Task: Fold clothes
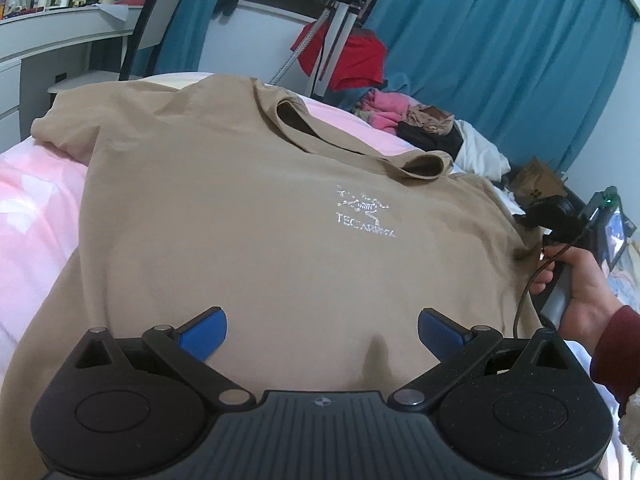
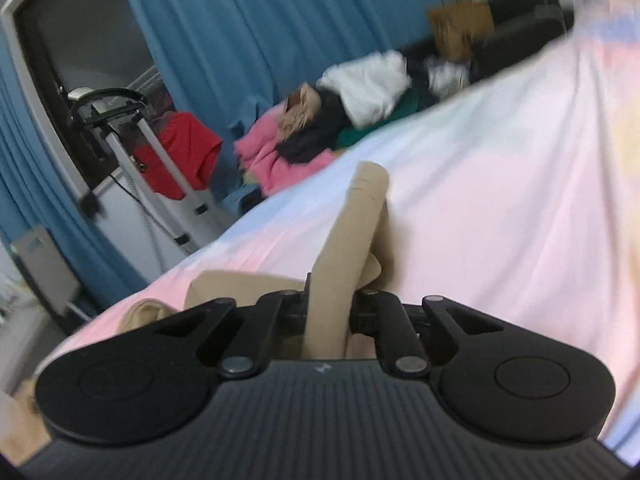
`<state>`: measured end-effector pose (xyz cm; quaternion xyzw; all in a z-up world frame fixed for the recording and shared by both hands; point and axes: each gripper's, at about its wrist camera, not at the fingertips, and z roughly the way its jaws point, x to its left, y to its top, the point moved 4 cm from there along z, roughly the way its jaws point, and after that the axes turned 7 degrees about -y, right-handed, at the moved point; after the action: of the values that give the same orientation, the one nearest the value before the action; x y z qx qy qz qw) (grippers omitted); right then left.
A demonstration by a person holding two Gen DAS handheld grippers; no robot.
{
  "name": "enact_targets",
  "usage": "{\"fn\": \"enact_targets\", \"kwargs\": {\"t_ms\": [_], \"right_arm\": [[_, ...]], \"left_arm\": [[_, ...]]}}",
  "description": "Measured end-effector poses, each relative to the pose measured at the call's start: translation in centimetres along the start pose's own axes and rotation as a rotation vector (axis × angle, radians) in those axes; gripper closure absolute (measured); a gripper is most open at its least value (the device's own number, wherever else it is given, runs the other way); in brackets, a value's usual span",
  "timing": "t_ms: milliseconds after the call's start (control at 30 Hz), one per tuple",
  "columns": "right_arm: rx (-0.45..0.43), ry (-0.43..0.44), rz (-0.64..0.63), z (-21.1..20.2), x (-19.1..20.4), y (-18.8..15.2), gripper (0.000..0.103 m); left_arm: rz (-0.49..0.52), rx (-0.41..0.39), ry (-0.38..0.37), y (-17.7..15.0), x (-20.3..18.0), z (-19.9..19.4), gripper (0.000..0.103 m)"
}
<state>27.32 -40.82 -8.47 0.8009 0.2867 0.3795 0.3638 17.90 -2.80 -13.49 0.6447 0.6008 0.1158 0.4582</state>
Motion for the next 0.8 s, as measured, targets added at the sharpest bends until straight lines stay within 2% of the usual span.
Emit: {"fn": "enact_targets", "kwargs": {"t_ms": [133, 233, 367, 467, 533, 667, 733, 800], "right_arm": [[-0.119, -0.119, -0.041, -2.2, -0.1, 2.8, 0.093], [-0.227, -0.191, -0.231, -4.7, 2.8, 3.8, 0.093], [-0.34, -0.22, -0.426, -7.5, 8.2, 3.3, 0.092], [-0.392, -0.194, -0.576, -9.1, 13.3, 1.2, 0.092], [-0.386, -0.13, -0.661, -9.8, 16.8, -1.2, 0.092], [-0.289, 0.002, -0.798, -10.0, 22.2, -8.2, 0.092], [-0.249, 0.048, -0.853, -9.5, 23.6, -11.7, 0.091], [-0.193, 0.092, -0.881, -8.7, 24.4, -14.2, 0.091]], "left_arm": [[-0.021, -0.024, -0.018, 0.6, 0.1, -1.1, 0.0], [-0.048, -0.051, -0.029, 1.5, 0.7, -2.2, 0.0], [-0.028, -0.095, 0.023, 3.0, 1.8, -4.0, 0.0], [0.004, -0.132, 0.08, 4.2, 2.8, -5.7, 0.0], [0.019, -0.157, 0.112, 4.9, 3.6, -6.8, 0.0], [0.024, -0.169, 0.145, 6.3, 6.4, -8.7, 0.0], [-0.01, -0.187, 0.2, 6.8, 8.4, -9.3, 0.0], [-0.071, -0.194, 0.217, 7.1, 10.3, -9.6, 0.0]]}}
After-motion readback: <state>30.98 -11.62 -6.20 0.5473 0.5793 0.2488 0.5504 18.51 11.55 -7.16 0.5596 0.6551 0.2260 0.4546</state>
